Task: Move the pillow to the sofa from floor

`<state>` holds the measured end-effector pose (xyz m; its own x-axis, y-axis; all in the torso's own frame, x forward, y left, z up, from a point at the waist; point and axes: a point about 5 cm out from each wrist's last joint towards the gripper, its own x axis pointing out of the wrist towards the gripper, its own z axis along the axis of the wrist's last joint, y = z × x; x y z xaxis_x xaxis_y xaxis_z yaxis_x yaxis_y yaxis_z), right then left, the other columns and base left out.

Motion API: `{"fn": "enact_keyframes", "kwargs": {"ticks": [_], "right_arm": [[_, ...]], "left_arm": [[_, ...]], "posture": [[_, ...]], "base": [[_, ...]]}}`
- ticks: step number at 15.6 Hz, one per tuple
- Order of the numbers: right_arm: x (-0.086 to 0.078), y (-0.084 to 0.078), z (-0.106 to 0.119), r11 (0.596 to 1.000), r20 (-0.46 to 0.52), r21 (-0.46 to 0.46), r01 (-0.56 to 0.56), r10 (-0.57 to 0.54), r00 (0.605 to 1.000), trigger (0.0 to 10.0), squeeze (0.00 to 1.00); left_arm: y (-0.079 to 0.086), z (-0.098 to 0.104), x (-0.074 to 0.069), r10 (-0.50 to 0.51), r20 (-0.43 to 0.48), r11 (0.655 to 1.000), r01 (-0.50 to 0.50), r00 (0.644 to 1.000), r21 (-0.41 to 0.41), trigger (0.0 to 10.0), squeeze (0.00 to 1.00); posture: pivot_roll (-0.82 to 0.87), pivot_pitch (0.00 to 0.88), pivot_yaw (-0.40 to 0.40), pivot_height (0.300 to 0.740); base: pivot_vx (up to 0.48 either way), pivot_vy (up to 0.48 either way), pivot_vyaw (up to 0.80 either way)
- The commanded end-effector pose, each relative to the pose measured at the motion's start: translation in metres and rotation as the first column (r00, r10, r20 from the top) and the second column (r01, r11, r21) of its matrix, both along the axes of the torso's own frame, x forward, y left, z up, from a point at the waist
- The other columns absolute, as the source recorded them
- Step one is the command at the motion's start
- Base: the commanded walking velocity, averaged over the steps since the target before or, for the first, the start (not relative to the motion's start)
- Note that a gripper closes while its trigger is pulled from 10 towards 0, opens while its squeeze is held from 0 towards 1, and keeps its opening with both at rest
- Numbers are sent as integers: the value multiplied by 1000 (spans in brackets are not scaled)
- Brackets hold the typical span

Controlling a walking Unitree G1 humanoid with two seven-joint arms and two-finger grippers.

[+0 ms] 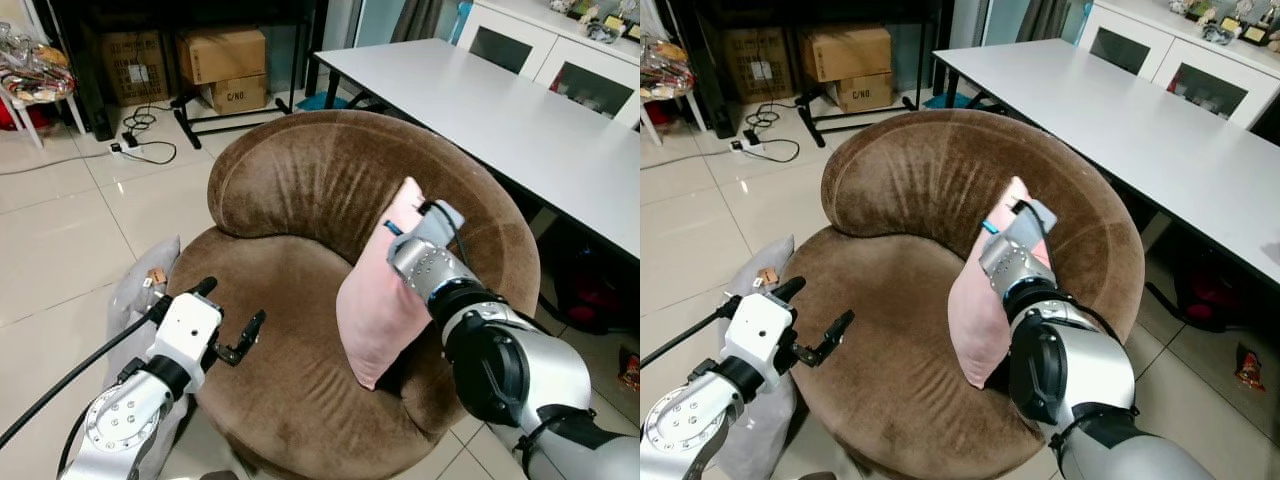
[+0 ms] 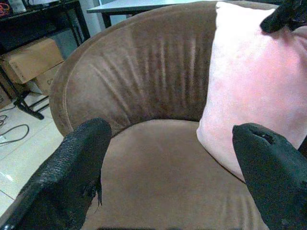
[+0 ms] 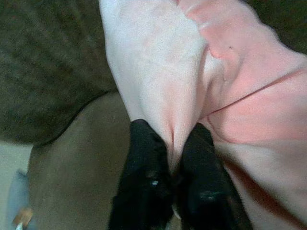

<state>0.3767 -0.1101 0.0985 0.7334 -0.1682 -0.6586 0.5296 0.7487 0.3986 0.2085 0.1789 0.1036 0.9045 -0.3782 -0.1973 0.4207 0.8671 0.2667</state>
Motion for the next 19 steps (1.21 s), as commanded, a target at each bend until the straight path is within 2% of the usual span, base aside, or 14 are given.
{"fn": "enact_keyframes", "kwargs": {"ticks": [1, 3, 4, 5, 7, 9, 10, 11, 12, 13, 14, 15, 17, 19], "right_arm": [[4, -14, 8, 997, 34, -50, 63, -62, 998, 10000, 1000], [5, -25, 10, 987, 46, -128, 94, -89, 995, 10000, 1000], [6, -26, 11, 988, 59, -122, 95, -89, 994, 10000, 1000], [10, -32, 18, 987, 117, -135, 85, -69, 991, 10000, 1000], [12, -37, 21, 984, 145, -166, 72, -48, 988, 10000, 1000], [15, -38, 25, 994, 208, -102, 34, -12, 978, 10000, 1000], [17, -40, 30, 994, 253, -113, 9, 20, 967, 10000, 1000], [18, -46, 32, 984, 276, -178, 1, 49, 960, 10000, 1000], [18, -51, 34, 967, 307, -254, -28, 108, 945, 10000, 263], [17, -53, 35, 947, 351, -311, -87, 199, 915, 10000, 0], [9, -49, 27, 884, 368, -412, -221, 384, 847, 10000, 0], [5, -46, 23, 855, 361, -445, -265, 443, 821, 10000, 0], [-29, -33, 10, 734, 349, -539, -413, 641, 683, 10000, 0], [-61, -27, 3, 662, 314, -587, -466, 717, 623, 10000, 0]], "left_arm": [[-3, 2, 1, -20, 0, 1000, 20, 1000, -5, 10000, 0], [-3, 2, 2, -19, 1, 1000, 19, 1000, -3, 10000, 0], [-3, 2, 2, -19, 2, 1000, 19, 1000, -4, 10000, 0], [-3, 2, 2, -19, 2, 1000, 19, 1000, -4, 10000, 0], [-3, 2, 3, -19, 3, 1000, 19, 1000, -3, 10000, 0], [-3, 2, 4, -15, 8, 1000, 15, 1000, 0, 10000, 0], [-3, 3, 5, 2, 25, 1000, -2, 1000, 3, 10000, 0], [-2, 4, 8, 31, 42, 999, -31, 999, -10, 10000, 0], [-1, 6, 11, 77, 65, 997, -75, 995, -32, 10000, 0], [1, 6, 13, 127, 83, 991, -123, 988, -49, 10000, 0], [2, 5, 15, 178, 98, 983, -173, 979, -54, 10000, 0], [3, 5, 15, 192, 104, 981, -187, 976, -53, 10000, 0], [5, 6, 15, 260, 133, 965, -253, 957, -65, 10000, 0], [6, 1, 9, 287, 139, 958, -284, 948, -38, 10000, 0]], "posture": [[122, 0, -130, 740], [120, 0, -132, 740], [119, 0, -132, 740], [118, 0, -131, 740], [115, 0, -129, 740], [114, 0, -129, 740], [112, 0, -131, 740], [112, 0, -132, 740], [107, 0, -134, 740], [99, 0, -132, 740], [90, 0, -127, 740], [90, 0, -127, 740], [77, 0, -118, 740], [73, 0, -122, 740]], "base": [[0, 0, 0], [0, 0, 0], [0, 0, 0], [0, 0, 0], [0, 0, 0], [0, 0, 0], [0, 0, 0], [0, 0, 0], [0, 0, 0], [0, 0, 0], [0, 0, 0], [0, 0, 0], [0, 0, 0], [0, 0, 0]]}}
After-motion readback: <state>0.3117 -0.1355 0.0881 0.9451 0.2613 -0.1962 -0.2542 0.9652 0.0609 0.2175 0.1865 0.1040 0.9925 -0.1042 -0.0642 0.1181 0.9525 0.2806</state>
